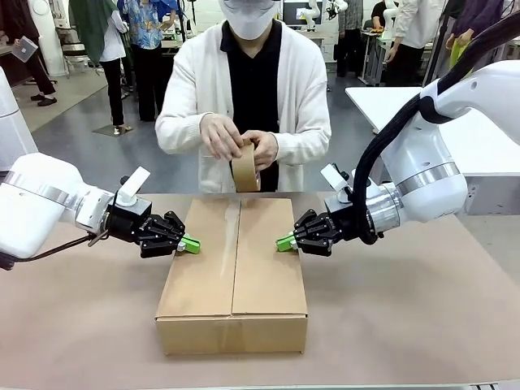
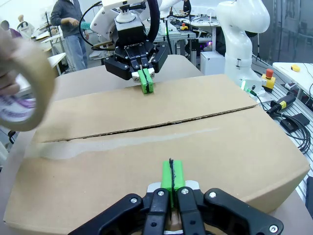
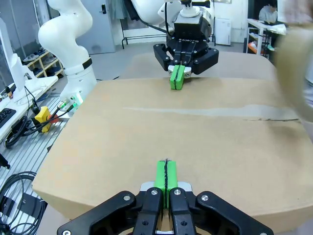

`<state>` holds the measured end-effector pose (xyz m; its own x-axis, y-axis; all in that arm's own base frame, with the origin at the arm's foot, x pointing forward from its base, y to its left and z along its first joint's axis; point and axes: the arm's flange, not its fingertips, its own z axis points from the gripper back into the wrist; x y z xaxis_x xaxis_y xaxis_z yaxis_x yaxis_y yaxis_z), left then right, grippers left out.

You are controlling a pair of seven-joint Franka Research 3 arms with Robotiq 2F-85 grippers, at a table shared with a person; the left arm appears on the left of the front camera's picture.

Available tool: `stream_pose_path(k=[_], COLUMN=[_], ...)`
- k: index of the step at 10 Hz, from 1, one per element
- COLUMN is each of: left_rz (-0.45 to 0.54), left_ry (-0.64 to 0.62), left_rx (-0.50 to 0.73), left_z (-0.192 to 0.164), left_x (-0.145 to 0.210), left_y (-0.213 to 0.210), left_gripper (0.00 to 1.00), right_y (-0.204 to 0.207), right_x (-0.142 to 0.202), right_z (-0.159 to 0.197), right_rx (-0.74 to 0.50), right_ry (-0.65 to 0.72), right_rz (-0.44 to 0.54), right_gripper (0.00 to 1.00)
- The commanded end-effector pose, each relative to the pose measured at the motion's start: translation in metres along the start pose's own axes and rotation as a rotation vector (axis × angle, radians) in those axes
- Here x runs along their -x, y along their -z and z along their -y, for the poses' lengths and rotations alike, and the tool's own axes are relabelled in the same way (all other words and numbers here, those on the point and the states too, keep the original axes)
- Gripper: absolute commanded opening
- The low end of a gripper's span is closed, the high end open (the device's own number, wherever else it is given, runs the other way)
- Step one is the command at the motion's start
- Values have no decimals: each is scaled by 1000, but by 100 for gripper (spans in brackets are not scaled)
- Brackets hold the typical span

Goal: Wrap the clocks to prevent damage.
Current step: After the human seals the box with tape, release both hands from the side flaps of the Package Box.

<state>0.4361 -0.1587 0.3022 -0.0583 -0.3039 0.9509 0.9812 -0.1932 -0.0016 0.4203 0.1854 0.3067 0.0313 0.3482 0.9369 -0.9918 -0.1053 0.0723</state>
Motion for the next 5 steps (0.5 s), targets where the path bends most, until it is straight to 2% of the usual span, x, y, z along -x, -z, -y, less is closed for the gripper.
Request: stream_pose_path(k=[1,5], left_rz=[-9,-9], left_ry=[2,2], left_rx=[-4,-4], left_z=[0,0], left_x=[3,3], left_y=[1,1], left_gripper=[0,0], right_y=[1,1], right_x=[4,4], right_z=[0,0], right_rx=[2,2], right_ry=[8,8], right_rz=[-6,-6], right_gripper=[1,1])
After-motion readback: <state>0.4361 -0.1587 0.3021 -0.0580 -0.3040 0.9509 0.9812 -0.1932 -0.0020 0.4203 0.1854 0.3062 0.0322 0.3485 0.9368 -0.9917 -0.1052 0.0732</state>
